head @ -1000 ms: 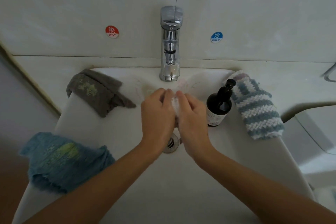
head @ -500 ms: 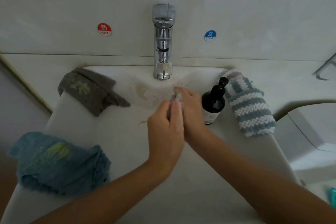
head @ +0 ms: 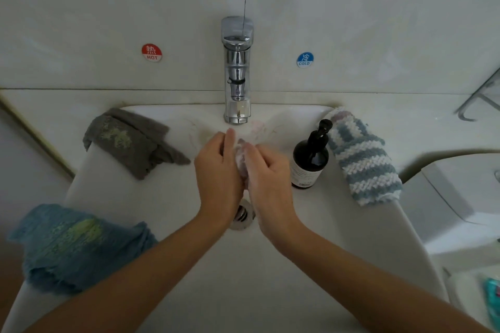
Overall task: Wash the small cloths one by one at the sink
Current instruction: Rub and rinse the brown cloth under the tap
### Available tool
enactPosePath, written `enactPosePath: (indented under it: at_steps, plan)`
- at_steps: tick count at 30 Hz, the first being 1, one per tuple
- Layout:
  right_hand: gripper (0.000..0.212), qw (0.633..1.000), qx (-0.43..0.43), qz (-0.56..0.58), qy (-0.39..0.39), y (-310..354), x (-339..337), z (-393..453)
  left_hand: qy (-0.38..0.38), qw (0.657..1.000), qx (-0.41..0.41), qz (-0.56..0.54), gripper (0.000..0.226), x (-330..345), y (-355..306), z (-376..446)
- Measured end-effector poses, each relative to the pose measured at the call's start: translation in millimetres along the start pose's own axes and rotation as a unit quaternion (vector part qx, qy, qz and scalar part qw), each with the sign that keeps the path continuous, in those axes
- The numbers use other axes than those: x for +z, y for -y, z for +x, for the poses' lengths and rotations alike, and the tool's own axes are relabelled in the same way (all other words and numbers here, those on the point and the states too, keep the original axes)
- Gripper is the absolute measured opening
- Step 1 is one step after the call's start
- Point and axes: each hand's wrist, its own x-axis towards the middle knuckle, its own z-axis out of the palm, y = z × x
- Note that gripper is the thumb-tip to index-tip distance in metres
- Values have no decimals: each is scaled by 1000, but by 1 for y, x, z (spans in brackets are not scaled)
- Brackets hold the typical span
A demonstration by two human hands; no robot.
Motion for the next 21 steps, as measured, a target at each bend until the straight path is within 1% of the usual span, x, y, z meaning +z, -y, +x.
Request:
enactPosePath:
  at_steps: [2,4,6,8,11,13,16,17,19,21]
  plan:
    - [42,1000,23,-1,0,-1,-1,12,17,999,21,29,36,-3,5,-12]
    - [39,998,56,-11,-25,-1,-6,25,63,995,51,56,35,-2,5,-39]
    - [36,997,66,2,-38,-1,-11,28,81,994,63,47,35,3,1,-47]
    - [38,997,58,24,-49,3,-12,23,44,997,55,38,36,9,-1,-31]
    - [39,1000,-7,12,-17,10,-3,13,-17,999,39,27,37,4,-3,-3]
    - [41,1000,-15,4,-5,9,3,16,-17,997,62,32,37,-2,-2,-10]
    - [45,999,15,8,-33,8,1,29,36,991,120,49,33,-1,-3,-34]
    - [43,999,13,6,-33,7,0,29,32,991,119,42,33,1,-4,-32]
    - [40,1000,-7,-16,-26,5,1,21,-10,996,78,38,36,4,-2,-15]
    - [45,999,-22,-39,-13,-1,4,9,-15,998,34,41,42,-1,2,2]
